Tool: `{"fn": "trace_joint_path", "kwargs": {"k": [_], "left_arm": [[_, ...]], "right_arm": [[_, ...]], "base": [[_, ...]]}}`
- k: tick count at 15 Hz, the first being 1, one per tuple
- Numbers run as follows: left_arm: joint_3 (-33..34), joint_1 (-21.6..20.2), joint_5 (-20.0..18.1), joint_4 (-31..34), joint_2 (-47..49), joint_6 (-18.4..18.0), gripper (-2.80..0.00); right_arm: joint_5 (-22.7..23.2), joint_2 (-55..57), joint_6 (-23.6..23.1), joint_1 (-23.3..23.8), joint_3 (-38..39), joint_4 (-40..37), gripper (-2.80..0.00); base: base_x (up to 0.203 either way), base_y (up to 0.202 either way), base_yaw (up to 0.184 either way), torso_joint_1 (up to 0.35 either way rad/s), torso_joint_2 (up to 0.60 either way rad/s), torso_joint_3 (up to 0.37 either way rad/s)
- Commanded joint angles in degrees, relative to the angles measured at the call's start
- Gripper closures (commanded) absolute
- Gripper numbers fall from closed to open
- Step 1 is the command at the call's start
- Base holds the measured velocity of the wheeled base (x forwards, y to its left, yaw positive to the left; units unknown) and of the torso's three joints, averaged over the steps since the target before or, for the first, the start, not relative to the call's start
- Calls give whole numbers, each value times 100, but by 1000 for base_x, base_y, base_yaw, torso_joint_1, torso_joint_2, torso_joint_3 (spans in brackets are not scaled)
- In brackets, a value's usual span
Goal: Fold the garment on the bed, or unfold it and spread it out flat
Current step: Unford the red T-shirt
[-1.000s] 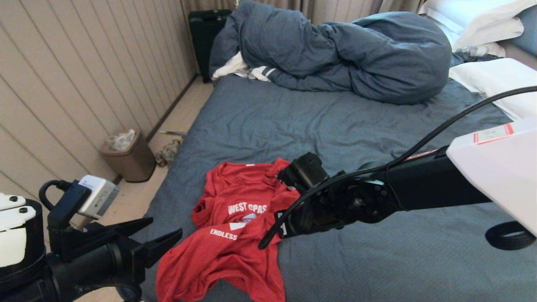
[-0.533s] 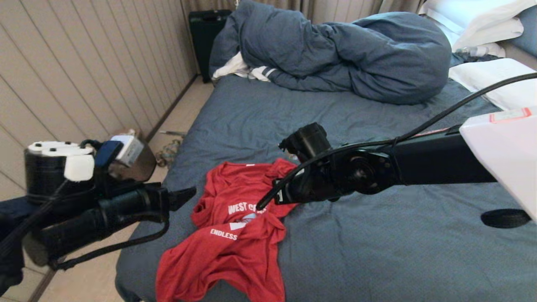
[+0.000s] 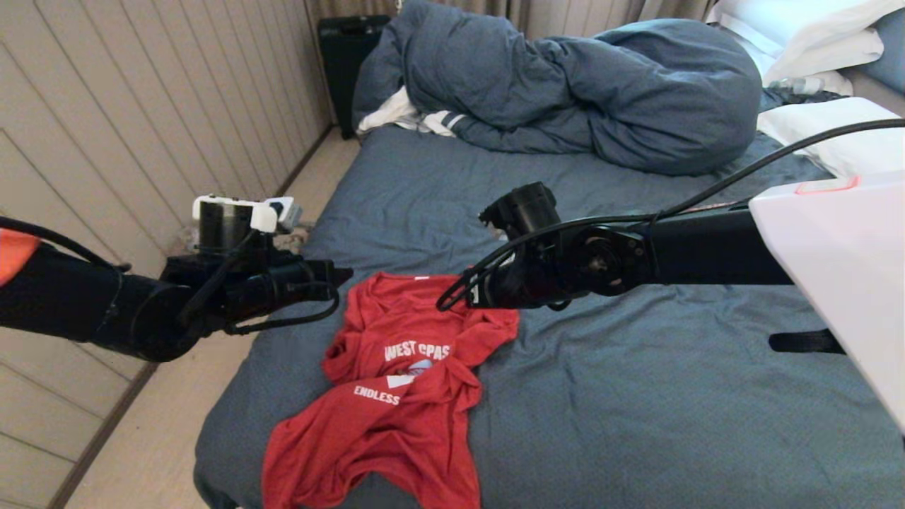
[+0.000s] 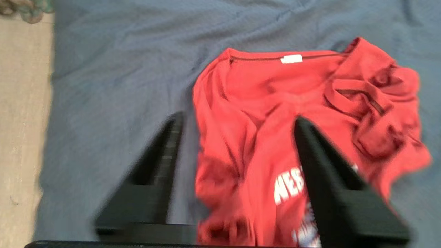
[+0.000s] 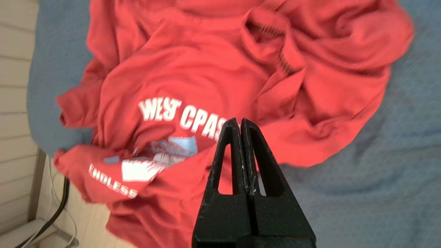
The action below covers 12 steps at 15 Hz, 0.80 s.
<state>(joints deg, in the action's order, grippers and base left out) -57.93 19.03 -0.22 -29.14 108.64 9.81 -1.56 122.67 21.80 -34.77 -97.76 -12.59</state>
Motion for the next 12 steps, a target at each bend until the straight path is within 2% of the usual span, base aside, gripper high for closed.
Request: {"fn": "trace_joint_path", "kwargs": {"k": [1, 7, 12], "left_arm": [[-368, -5, 0, -13, 600, 10, 0], [-1456, 29, 101, 100, 1670, -75, 0], [-1423, 1, 130, 53, 2189, -310, 0]], "right_arm": [[-2, 46, 9, 58, -90, -14, 0], [-2, 137, -235, 190, -226, 3, 0], [-2, 1088, -275, 131, -1040, -65, 0]], "base": [[0, 0, 0, 0, 0, 0], [0, 0, 0, 0, 0, 0], [0, 0, 0, 0, 0, 0]]}}
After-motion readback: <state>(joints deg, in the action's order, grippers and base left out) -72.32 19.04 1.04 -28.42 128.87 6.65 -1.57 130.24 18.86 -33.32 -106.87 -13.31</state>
